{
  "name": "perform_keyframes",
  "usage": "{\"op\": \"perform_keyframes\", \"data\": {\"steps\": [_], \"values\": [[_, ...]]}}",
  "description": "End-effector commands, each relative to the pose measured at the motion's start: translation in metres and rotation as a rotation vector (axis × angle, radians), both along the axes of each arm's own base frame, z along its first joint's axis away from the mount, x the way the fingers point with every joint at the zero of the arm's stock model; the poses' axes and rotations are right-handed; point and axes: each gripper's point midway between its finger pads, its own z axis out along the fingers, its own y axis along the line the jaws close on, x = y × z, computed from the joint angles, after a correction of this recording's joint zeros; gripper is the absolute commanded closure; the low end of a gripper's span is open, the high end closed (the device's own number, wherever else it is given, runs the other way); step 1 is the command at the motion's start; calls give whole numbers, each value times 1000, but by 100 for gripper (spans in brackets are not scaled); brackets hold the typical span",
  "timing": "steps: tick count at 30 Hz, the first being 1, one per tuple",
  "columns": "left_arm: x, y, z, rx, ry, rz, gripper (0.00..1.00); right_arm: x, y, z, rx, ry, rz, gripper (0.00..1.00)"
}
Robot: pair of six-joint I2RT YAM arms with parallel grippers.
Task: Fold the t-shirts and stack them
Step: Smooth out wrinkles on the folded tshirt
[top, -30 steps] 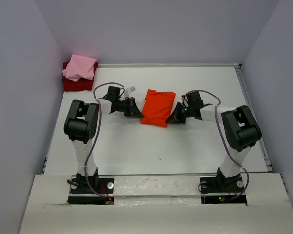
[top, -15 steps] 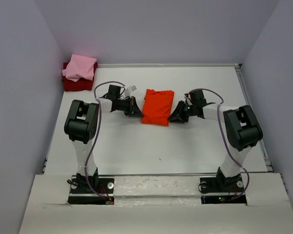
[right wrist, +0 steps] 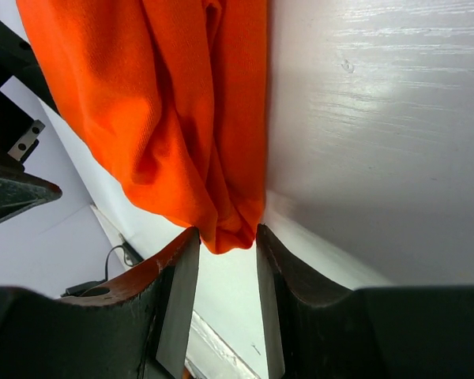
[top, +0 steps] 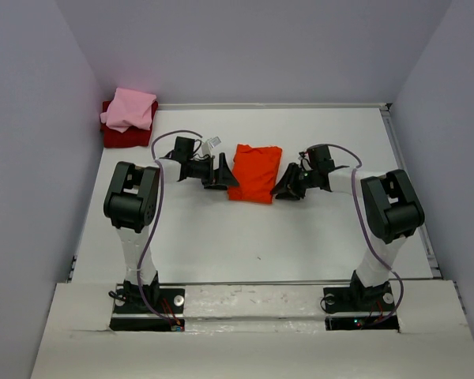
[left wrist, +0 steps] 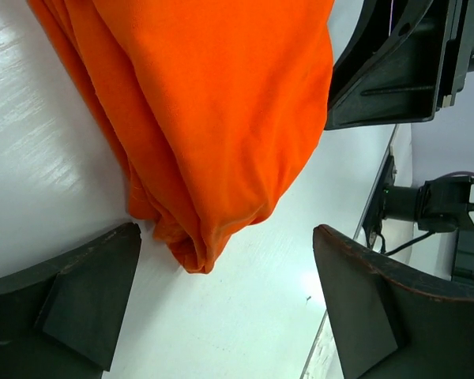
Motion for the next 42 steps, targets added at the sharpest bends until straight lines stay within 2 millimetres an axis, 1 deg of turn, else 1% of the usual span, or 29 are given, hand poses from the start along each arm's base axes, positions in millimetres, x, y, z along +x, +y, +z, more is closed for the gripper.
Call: {"op": "perform_keyframes", "data": {"steps": [1,2,3,5,6,7,8,9,10,11,12,14,15,21,25,26,27,28,34,39,42], "values": [[-1,-1,19,-45,-48,-24,1,12,3,16,28,-55,2,60],[-7,0,15,-41,-37,-25,1,10,2,16,30,-52,-1,60],[-7,0,15,-41,-39,-25,1,9,2,16,31,-55,-1,60],[-13,3,13,-38,-43,-26,1,5,2,15,40,-48,-6,60],[-16,3,13,-39,-46,-27,1,5,2,16,46,-49,-8,60],[-16,2,18,-52,-77,-34,1,4,3,18,53,-48,-10,61],[-22,3,15,-53,-62,-32,1,3,3,18,57,-44,-11,61],[-26,3,13,-60,-57,-35,4,0,4,19,66,-35,-12,61],[-25,3,15,-66,-66,-38,6,-1,3,18,68,-31,-13,61],[-30,4,11,-66,-46,-34,7,-2,3,19,69,-29,-15,61],[-32,5,10,-66,-41,-29,8,1,8,22,77,-58,-7,61],[-34,4,9,-68,-44,-28,11,0,7,21,77,-57,-8,61],[-35,5,9,-68,-41,-24,11,-2,11,21,78,-57,1,61],[-33,4,9,-71,-38,-21,15,-1,16,20,87,-56,6,61],[-32,3,5,-73,-21,-22,27,-1,19,23,91,-61,12,61],[-30,3,5,-75,-23,-21,31,-2,19,22,91,-58,11,61],[-29,3,4,-73,-19,-18,33,-2,19,23,91,-60,9,61],[-29,3,4,-73,-18,-15,33,-5,22,23,92,-57,18,61],[-25,2,4,-69,-30,-7,33,-5,22,22,94,-56,15,61],[-20,5,-3,-32,-46,23,34,-4,22,22,97,-55,13,61],[-20,3,-6,-27,-44,24,35,-4,23,22,98,-57,15,61]]}}
